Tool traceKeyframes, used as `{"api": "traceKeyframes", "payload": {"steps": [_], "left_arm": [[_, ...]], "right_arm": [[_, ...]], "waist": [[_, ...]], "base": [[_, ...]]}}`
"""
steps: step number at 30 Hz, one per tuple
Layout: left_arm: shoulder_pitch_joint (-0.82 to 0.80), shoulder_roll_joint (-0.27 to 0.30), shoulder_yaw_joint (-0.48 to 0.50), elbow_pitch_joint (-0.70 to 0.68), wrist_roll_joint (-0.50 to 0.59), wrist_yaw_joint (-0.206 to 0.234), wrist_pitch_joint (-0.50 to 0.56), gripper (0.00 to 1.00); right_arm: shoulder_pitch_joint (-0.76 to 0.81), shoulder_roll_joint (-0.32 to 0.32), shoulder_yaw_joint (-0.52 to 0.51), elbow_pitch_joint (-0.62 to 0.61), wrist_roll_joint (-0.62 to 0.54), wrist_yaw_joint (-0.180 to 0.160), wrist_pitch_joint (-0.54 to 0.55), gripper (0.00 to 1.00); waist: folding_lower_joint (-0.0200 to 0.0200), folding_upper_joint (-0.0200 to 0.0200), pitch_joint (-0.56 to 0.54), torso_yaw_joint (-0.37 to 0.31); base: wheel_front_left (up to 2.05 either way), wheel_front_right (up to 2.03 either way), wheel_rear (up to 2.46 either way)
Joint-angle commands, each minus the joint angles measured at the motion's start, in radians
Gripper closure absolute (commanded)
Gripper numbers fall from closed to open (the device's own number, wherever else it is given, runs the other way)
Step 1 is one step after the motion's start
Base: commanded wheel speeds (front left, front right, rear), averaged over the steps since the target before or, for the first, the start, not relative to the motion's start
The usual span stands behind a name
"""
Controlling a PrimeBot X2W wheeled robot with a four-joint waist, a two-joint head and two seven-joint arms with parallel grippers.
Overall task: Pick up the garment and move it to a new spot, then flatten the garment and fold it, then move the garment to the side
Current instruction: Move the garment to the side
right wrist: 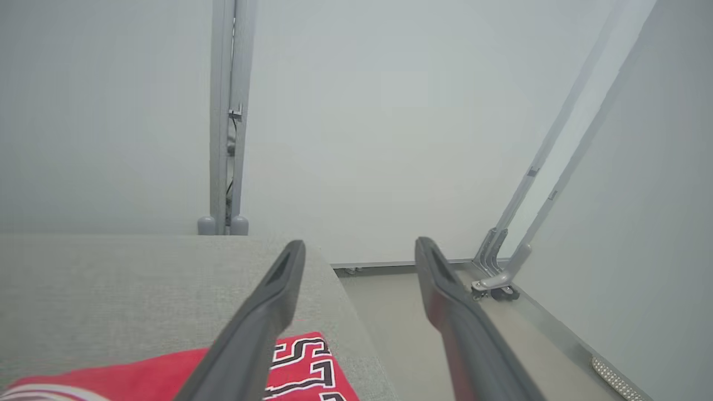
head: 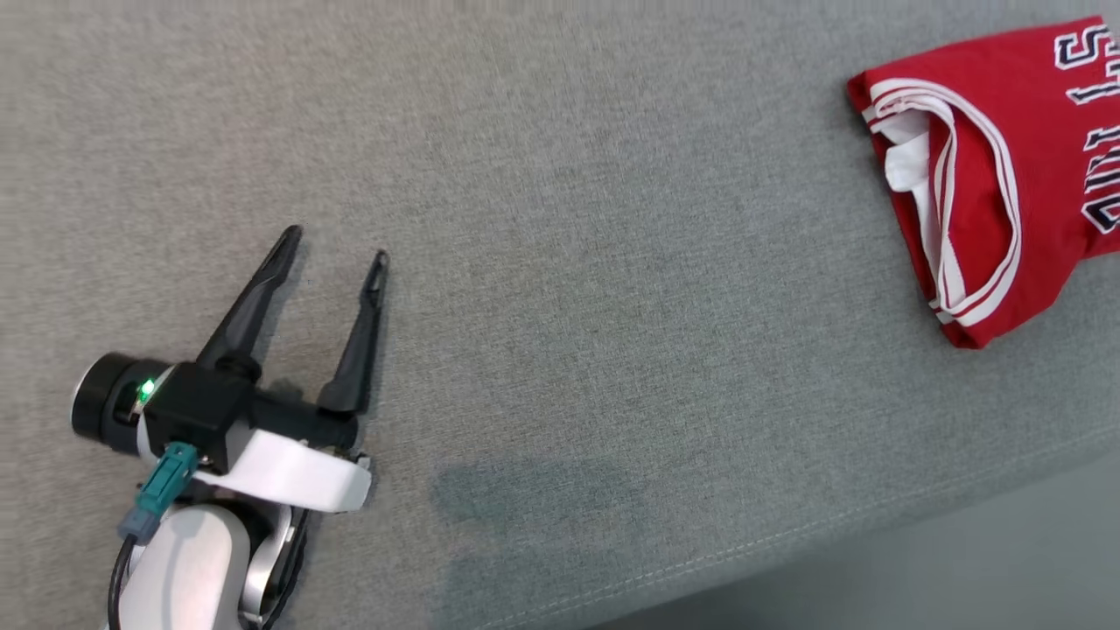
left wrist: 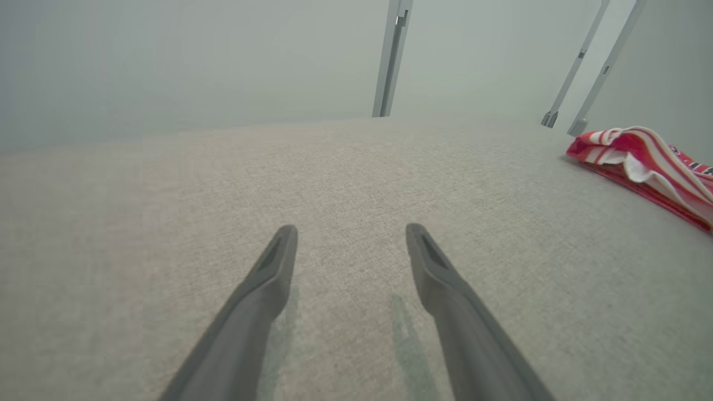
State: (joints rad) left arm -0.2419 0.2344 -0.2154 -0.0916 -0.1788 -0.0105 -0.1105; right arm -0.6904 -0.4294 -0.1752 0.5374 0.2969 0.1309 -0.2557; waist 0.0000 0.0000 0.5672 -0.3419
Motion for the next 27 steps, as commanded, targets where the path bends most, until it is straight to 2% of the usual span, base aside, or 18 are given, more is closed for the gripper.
{"api": "traceKeyframes", "payload": {"steps": [1,6,12,20,27], "left_arm": [[0.02,0.005,0.042,-0.003,-0.012,0.014,-0.022,0.0],[0.037,-0.008,0.062,0.038,-0.043,0.024,-0.059,0.0],[0.071,-0.026,0.084,0.089,-0.079,0.037,-0.09,0.0],[0.132,-0.04,0.09,0.146,-0.104,0.039,-0.116,0.0],[0.191,-0.048,0.086,0.185,-0.121,0.035,-0.128,0.0]], "right_arm": [[0.097,0.013,-0.02,-0.108,-0.026,0.0,-0.006,0.0],[0.246,0.122,-0.026,-0.32,-0.082,0.0,-0.006,0.0],[0.411,0.228,0.062,-0.451,-0.154,0.0,-0.006,0.0],[0.574,0.302,0.081,-0.486,-0.213,0.0,-0.006,0.0],[0.686,0.327,0.087,-0.489,-0.228,0.0,-0.006,0.0]], "waist": [[0.0,0.0,-0.082,0.042],[0.0,0.0,-0.171,0.105],[0.0,0.0,-0.264,0.176],[0.0,0.0,-0.366,0.223],[0.0,0.0,-0.434,0.241]], "base": [[0.0,0.0,0.0],[0.0,0.0,0.0],[0.0,0.0,0.0],[0.0,0.0,0.0],[0.0,0.0,0.0]]}}
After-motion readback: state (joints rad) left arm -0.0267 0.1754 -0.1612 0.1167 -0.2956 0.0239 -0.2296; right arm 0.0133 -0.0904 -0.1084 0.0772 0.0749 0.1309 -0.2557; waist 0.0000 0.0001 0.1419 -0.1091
